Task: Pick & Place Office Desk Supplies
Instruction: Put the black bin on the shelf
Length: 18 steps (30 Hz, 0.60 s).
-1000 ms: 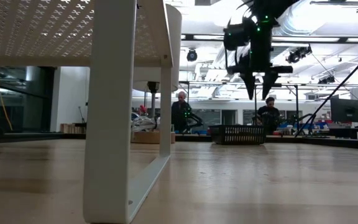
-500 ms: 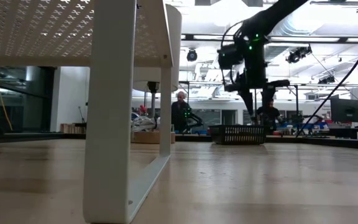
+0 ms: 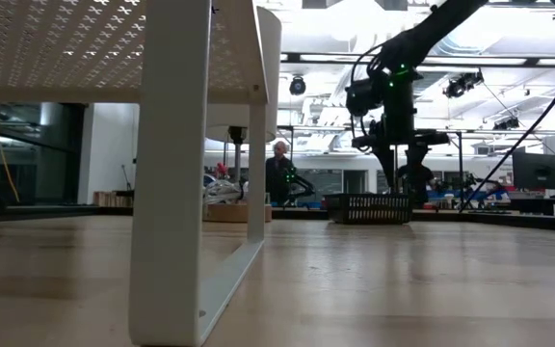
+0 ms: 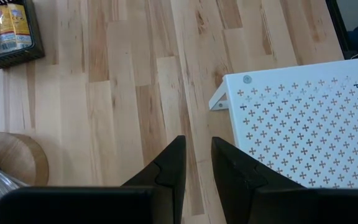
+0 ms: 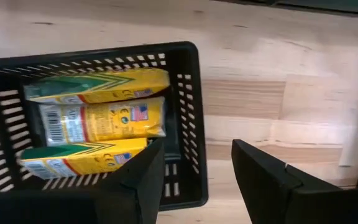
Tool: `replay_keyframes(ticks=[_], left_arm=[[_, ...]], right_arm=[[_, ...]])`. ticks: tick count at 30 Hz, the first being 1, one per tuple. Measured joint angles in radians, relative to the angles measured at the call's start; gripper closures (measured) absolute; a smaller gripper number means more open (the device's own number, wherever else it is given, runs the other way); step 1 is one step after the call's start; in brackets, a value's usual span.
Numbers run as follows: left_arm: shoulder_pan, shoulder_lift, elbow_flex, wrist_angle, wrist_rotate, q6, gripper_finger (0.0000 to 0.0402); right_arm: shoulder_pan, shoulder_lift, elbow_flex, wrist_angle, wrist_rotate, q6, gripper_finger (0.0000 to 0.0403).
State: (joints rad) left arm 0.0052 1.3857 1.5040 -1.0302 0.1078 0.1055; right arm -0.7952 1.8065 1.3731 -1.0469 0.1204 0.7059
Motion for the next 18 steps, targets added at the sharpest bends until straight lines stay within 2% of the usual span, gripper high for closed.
replay_keyframes(ticks=[18], left_arm=[[0.0, 0.0, 0.0, 0.0, 0.0, 0.0, 0.0329]], right_arm=[[-0.026, 0.13, 0.0, 0.053, -0.024, -0.04, 0.0227]])
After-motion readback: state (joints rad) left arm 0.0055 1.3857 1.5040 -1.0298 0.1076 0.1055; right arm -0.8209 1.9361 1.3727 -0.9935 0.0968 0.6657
